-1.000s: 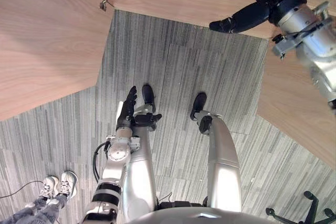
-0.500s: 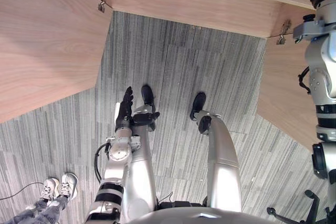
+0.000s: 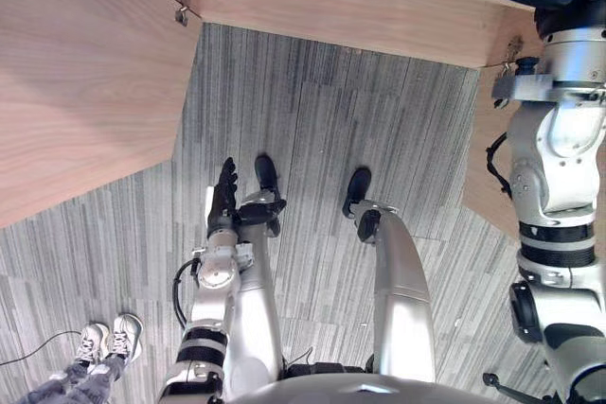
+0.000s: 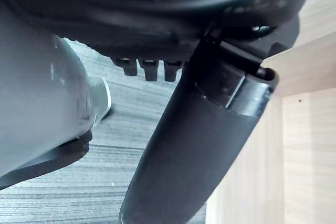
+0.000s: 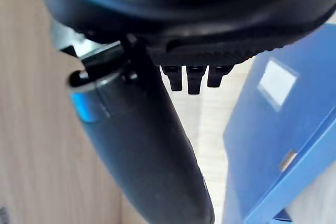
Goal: Walk over to the cabinet, pick up the folder, carry it to the office cabinet, place the folder inside the office cabinet, then close the office cabinet door
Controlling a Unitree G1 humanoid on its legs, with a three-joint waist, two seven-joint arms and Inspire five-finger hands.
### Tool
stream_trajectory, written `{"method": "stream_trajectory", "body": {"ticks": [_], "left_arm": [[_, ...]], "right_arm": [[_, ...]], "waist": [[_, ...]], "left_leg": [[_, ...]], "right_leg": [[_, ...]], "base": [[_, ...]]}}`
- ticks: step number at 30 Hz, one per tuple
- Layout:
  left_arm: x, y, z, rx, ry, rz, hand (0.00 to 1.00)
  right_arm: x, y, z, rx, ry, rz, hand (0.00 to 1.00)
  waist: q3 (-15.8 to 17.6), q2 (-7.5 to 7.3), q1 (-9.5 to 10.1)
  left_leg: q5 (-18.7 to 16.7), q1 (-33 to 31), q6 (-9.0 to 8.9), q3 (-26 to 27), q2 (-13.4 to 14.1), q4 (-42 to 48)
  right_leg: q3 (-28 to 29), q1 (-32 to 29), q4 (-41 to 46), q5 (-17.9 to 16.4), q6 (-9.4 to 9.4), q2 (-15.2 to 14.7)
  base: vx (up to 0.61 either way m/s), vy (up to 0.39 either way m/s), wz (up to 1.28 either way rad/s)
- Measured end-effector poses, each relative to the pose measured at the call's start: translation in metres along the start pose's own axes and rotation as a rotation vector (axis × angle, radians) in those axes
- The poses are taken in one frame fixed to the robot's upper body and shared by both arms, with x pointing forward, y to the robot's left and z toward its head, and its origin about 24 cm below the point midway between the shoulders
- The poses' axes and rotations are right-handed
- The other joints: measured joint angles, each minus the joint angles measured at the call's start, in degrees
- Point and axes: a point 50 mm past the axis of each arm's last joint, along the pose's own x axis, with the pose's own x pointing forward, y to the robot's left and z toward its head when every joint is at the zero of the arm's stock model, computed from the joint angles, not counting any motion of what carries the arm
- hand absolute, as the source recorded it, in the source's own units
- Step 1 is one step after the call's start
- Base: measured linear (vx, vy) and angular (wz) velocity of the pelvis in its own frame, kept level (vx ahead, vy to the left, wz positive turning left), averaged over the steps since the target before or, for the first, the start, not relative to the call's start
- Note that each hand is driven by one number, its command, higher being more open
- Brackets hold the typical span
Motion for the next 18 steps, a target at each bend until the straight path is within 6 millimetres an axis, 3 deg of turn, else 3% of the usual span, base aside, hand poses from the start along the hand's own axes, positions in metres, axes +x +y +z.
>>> {"method": "stream_trajectory", "body": {"ticks": [9,18], "left_arm": [[0.002,-0.007,-0.005,-0.01,0.028,0.012,1.0],[0.003,-0.007,-0.005,-0.019,0.03,0.022,1.0]], "right_arm": [[-0.019,0.041,-0.009,-0.1,0.001,0.191,0.0],[-0.028,0.04,-0.043,-0.226,0.133,0.246,0.0]], "waist": [[-0.9,1.17,0.45],[-1.0,1.31,1.04]], "left_leg": [[-0.9,0.1,0.2,0.5,0.1,1.0],[-0.9,0.1,0.25,0.4,0.0,0.7]], "right_leg": [[0.6,0.1,0.2,0.0,0.29,-0.1],[0.6,0.0,0.3,0.0,0.28,0.0]], "base": [[0.0,0.025,-0.02],[0.0,0.0,0.0]]}}
